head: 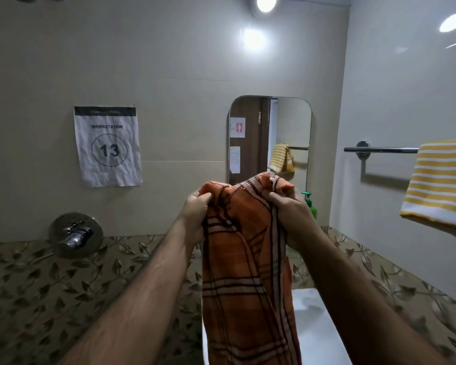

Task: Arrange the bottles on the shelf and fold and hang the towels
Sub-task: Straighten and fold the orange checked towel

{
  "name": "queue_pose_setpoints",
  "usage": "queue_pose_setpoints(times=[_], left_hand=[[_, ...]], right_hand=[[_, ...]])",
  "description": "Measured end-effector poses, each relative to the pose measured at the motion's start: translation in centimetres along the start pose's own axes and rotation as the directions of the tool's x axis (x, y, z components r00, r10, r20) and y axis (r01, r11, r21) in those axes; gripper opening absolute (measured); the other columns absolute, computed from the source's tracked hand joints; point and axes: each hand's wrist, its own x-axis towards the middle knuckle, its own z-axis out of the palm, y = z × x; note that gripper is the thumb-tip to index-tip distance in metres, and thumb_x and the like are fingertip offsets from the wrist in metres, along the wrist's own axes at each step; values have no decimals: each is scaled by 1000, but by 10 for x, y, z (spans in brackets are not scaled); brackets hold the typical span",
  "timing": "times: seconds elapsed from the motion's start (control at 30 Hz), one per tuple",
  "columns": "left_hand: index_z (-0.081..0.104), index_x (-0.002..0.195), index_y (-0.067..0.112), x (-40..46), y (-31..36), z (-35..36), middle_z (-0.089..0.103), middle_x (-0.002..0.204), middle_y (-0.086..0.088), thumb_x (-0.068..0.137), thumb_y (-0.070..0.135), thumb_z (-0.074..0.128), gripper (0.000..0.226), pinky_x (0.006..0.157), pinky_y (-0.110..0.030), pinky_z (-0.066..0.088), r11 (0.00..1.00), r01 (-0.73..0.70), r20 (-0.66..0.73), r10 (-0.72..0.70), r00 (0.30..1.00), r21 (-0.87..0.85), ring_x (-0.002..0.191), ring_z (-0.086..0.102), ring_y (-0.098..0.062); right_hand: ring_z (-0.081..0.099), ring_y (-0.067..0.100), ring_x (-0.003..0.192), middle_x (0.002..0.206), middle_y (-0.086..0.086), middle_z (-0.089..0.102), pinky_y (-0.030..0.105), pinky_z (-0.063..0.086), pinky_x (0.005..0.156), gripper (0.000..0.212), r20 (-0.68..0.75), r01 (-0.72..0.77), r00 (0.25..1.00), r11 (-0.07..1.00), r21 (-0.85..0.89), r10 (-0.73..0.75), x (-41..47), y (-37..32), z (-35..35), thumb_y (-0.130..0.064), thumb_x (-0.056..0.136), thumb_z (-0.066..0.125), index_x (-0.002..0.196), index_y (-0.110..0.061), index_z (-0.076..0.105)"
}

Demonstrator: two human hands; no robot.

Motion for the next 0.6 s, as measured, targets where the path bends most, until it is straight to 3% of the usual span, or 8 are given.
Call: queue_pose_setpoints(times=[0.07,0.13,0.2,0.23,0.3,0.43,0.5,0.6], left_hand=[[66,106,3,2,-5,-5,70,92,-15,93,0,47,23,54,-24,56,969,39,-100,-15,995,242,68,71,-20],[62,105,13,3,-8,-9,68,99,-8,87,17,64,19,69,-26,55,756,98,-263,100,960,647,83,67,-22],[59,93,21,-3,-6,-8,67,91,1,82,37,70,22,72,-28,47,563,113,-352,336,874,819,85,63,-22],[60,86,21,-8,-5,-4,66,83,4,84,45,68,25,68,-27,46,574,36,-319,400,859,818,79,63,-20],[63,79,17,-15,-4,9,65,69,5,85,61,61,44,60,-26,47,721,-132,-168,329,929,680,65,62,-15],[64,92,12,-24,-6,32,69,73,-1,60,79,61,74,54,-31,56,866,-100,93,62,994,489,66,68,-15],[63,95,13,-22,-10,33,69,79,-3,61,74,67,70,64,-37,59,861,-48,71,14,997,506,74,68,-17],[65,91,14,-17,-17,30,69,78,-2,81,49,73,37,67,-39,57,872,-18,46,-5,999,489,72,68,-17]], right_hand=[[75,13,74,75,-2,76,20,57,62,46,38,18,999,999,-46,-16,-2,1,4,-8,98,53,72,-38,78],[75,14,77,77,-3,76,21,58,65,42,2,29,1000,990,-141,-29,-3,4,6,-10,97,55,73,-37,77],[74,17,81,80,0,76,27,61,71,33,-62,56,995,959,-279,-76,-3,5,8,-9,96,58,77,-30,75],[74,20,83,82,4,75,32,61,74,27,-73,74,992,939,-335,-104,-3,6,10,-8,96,58,80,-25,73],[73,27,85,87,12,74,39,62,76,20,-52,95,991,913,-397,-126,-3,8,12,-7,96,57,85,-18,70],[72,34,89,94,22,72,47,61,79,18,12,24,1000,938,-347,-21,-4,9,14,-15,100,53,95,-8,69],[73,30,91,99,20,73,44,61,80,20,32,-89,994,947,-309,103,-5,10,11,-21,102,49,104,-10,66],[74,29,91,102,19,73,38,62,76,18,9,-225,973,958,-177,231,-7,9,0,-18,99,53,112,-10,63]])
